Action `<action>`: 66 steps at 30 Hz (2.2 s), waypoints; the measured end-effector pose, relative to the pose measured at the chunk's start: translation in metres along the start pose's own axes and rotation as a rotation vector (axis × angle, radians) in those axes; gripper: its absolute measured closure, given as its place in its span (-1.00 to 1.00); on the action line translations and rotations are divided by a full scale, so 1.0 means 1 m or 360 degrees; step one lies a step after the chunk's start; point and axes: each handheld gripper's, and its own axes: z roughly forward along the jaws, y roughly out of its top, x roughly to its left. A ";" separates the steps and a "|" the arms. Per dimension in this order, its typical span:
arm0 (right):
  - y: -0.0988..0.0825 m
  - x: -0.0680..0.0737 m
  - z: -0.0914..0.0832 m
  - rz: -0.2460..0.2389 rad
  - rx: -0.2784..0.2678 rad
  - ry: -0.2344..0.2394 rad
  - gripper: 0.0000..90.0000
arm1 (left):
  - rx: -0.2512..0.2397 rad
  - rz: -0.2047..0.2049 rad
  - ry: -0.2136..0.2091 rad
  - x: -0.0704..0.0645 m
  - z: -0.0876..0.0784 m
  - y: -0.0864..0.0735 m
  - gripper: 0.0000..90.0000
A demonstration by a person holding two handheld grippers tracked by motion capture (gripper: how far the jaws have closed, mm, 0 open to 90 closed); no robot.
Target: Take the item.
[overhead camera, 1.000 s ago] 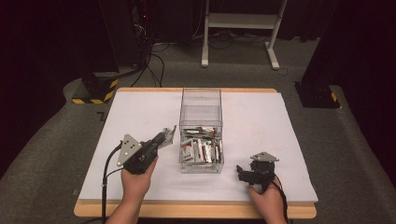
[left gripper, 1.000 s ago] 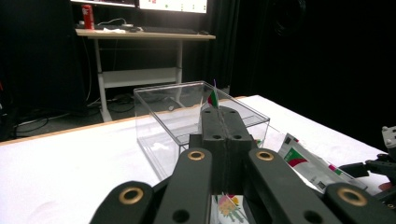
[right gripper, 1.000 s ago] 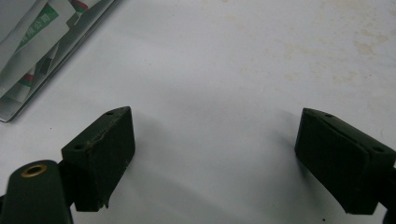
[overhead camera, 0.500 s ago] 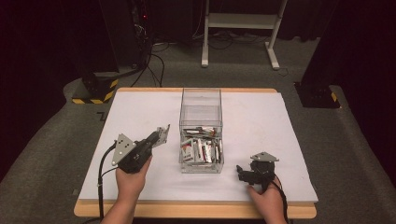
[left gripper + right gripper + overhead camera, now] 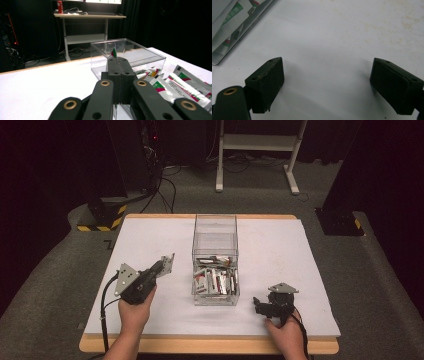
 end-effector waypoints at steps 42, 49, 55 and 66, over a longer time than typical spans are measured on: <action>0.000 0.000 0.000 -0.0004 0.0000 0.0001 -0.73 | -0.0016 0.0005 0.0239 0.068 -0.012 -0.003 1.00; 0.000 0.000 0.000 -0.0001 0.0002 0.0003 -0.73 | -0.0011 0.0040 0.0256 0.074 -0.009 -0.003 1.00; 0.000 0.000 0.000 0.0001 0.0002 0.0002 -0.73 | -0.0017 0.0063 0.0270 0.079 -0.006 -0.003 1.00; 0.000 0.000 0.000 0.0001 0.0002 0.0002 -0.73 | 0.0042 0.0100 0.0319 0.092 0.000 -0.013 1.00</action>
